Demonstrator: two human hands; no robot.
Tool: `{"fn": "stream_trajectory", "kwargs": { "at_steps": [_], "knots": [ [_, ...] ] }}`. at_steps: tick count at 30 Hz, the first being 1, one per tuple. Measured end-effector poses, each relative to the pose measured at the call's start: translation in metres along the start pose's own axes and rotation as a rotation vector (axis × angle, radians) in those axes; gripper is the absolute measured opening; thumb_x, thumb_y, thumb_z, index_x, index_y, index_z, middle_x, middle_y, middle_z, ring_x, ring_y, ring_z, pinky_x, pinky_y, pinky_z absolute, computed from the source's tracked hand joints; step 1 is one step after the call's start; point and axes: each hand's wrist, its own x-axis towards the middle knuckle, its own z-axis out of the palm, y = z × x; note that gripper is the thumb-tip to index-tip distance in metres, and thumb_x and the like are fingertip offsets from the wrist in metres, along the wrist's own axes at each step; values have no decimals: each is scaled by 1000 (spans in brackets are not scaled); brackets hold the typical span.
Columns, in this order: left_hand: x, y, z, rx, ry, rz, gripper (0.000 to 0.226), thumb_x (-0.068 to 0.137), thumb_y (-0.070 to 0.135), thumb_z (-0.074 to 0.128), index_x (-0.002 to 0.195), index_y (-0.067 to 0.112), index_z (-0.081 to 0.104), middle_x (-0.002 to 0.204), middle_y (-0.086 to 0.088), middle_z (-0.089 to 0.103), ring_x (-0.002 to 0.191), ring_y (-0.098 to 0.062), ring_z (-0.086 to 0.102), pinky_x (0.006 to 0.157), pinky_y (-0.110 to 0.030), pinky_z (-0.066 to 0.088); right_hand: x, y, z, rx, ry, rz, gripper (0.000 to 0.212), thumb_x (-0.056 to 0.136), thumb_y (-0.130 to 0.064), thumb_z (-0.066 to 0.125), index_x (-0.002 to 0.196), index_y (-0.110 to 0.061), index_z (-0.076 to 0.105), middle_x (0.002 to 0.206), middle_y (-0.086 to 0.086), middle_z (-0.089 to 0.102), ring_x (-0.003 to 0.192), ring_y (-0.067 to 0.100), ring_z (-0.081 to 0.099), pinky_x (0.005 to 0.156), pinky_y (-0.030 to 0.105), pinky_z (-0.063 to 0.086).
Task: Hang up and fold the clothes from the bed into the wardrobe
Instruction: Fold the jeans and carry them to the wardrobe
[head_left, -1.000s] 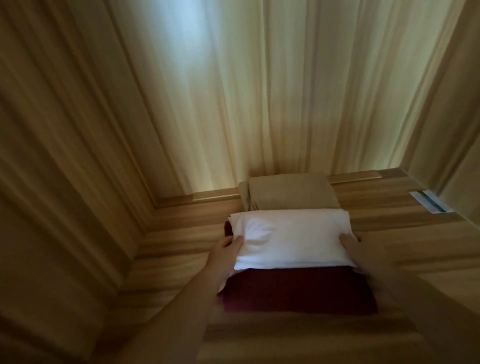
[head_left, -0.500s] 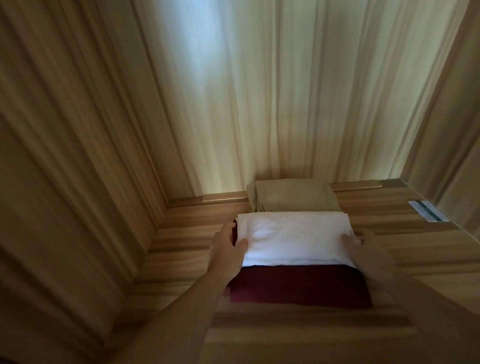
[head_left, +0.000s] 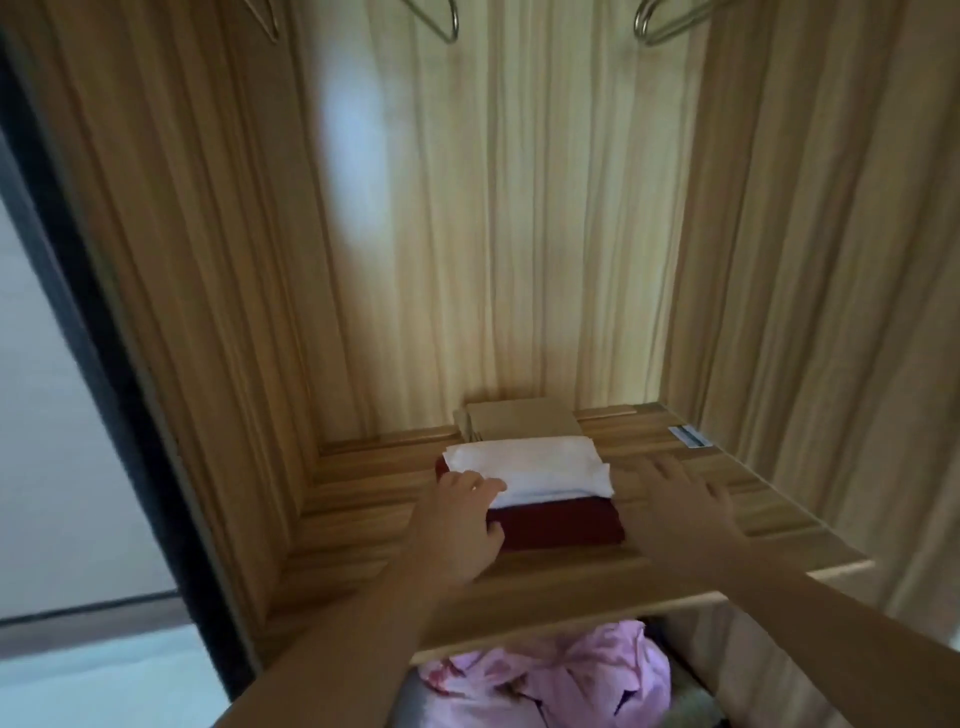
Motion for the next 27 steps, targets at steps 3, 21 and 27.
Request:
{"fn": "stream_trajectory", "kwargs": {
  "at_steps": [3,21,27],
  "knots": [
    [-60,4,-27,63,11,19,51,90,34,49,140,32,44,138,8,48,129,-15,38,102,-32,36,-52,-19,-12,-7,-62,-47,59,88,-47,50,141,-36,30,143,-4,38,131,22,38,106,48,29],
    [-456,-32,-210,292,-8,-770,52,96,40,48,146,36,34,153,5,33,142,-20,26,115,-42,25,-281,-263,-23,213,-210,-841,54,94,-49,49,143,-34,33,145,-4,40,129,20,43,104,39,35],
    [-619,-25,-264,291,121,-1115,53,93,35,53,144,40,37,153,9,35,143,-21,27,118,-48,26,-389,-376,-32,171,-236,-1149,55,91,-48,48,142,-31,35,141,-2,42,126,23,45,98,39,37]
  ]
}}
